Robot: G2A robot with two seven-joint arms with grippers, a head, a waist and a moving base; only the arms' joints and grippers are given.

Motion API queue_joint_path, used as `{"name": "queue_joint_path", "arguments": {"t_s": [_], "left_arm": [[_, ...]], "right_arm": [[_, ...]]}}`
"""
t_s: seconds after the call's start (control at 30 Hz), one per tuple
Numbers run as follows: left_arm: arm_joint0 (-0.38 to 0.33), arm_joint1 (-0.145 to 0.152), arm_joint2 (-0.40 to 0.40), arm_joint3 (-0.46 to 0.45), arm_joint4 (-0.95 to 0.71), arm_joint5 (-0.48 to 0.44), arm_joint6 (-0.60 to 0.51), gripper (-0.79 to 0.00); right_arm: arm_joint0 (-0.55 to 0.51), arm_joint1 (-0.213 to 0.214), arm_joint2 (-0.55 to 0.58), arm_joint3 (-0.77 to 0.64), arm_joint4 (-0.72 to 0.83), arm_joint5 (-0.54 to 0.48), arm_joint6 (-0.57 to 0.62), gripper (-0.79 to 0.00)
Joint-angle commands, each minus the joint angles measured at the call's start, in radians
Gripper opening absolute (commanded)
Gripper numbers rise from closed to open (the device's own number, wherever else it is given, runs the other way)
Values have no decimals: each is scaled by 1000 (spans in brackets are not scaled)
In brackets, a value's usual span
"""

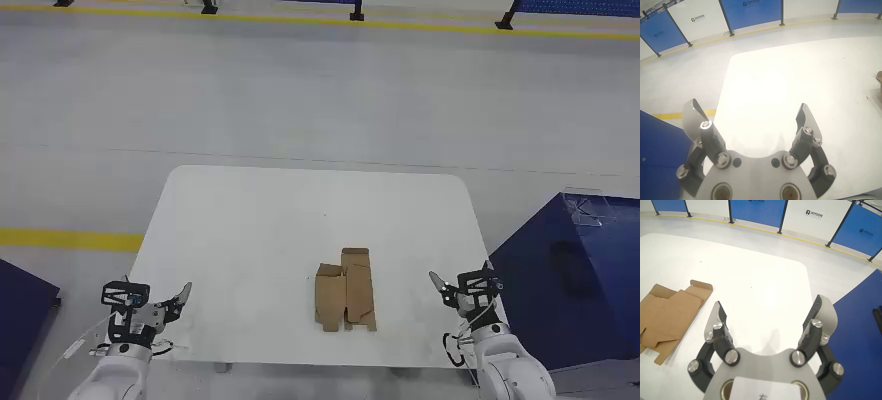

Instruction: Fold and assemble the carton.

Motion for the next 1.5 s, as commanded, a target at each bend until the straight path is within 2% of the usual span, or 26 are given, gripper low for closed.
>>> {"name": "queue_joint_path", "arguments": {"t_s": [0.0,0.77,0.83,0.9,1.03,1.1,1.13,1.2,1.33,1.47], "left_arm": [[0,0,0,0,0,0,0,0],[0,0,0,0,0,0,0,0],[-12,-5,39,-46,-76,-34,-62,0],[-38,-13,94,-107,-248,-72,-230,0],[-139,-23,178,-220,-530,-65,-558,0],[-217,-28,225,-226,-652,-41,-699,0],[-263,-32,249,-214,-685,-17,-736,0],[-354,-42,329,-157,-727,5,-801,0],[-564,-71,479,29,-892,72,-987,0],[-731,-105,600,225,-992,110,-1071,0]], "right_arm": [[0,0,0,0,0,0,0,-1],[0,0,0,0,0,0,0,0],[0,0,0,0,0,0,0,0],[0,0,0,0,0,0,0,0],[0,0,0,0,0,0,0,0],[0,0,0,0,0,0,0,0],[0,0,0,0,0,0,0,0],[0,0,0,0,0,0,0,0],[0,0,0,0,0,0,0,0],[0,0,0,0,0,0,0,0]]}}
